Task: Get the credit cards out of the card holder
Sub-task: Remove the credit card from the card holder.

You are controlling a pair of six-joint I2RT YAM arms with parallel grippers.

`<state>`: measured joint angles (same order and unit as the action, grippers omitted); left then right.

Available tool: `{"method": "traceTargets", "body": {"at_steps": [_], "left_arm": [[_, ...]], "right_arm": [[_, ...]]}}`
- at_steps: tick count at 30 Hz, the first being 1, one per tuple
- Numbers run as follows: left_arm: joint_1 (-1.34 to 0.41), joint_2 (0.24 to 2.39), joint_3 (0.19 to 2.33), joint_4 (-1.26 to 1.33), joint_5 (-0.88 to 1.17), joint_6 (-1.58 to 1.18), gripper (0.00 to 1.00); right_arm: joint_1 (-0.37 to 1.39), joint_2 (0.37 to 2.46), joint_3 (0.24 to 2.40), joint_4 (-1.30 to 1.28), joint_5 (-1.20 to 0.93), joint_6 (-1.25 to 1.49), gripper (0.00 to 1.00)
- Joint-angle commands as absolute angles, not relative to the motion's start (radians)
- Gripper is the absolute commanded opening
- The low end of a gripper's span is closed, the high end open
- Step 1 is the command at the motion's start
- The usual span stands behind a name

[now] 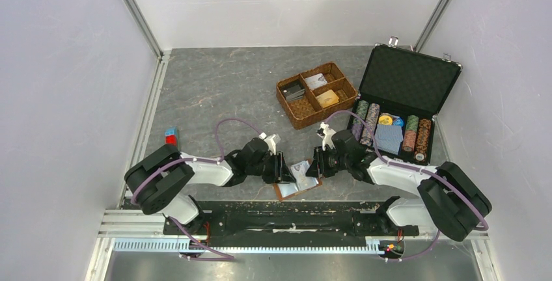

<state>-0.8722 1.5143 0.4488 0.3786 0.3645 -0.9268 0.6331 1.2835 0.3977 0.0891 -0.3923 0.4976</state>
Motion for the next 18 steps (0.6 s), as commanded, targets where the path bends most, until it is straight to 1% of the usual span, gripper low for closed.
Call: {"method": "traceTargets", "body": {"at_steps": [1, 9, 12, 18], "left_arm": [[-0.875, 1.533, 0.424, 0.440, 0.316, -0.923, 0.44], [-0.876, 1.554, 0.402, 0.540, 0.327, -0.939, 0.44], [-0.876, 1.571, 0.379, 0.610, 0.327, -0.965, 0.43], [-0.876, 1.572, 0.359, 0.655, 0.310, -0.987, 0.41]], "right_arm": [[0.638, 1.269, 0.378, 0.078, -0.330, 0.498, 0.27], [0.640, 1.279, 0.328, 0.137, -0.357, 0.552, 0.26], [0.640, 1.270, 0.307, 0.162, -0.345, 0.583, 0.25], [0.641, 1.245, 0.241, 0.238, -0.336, 0.668, 0.24]]}}
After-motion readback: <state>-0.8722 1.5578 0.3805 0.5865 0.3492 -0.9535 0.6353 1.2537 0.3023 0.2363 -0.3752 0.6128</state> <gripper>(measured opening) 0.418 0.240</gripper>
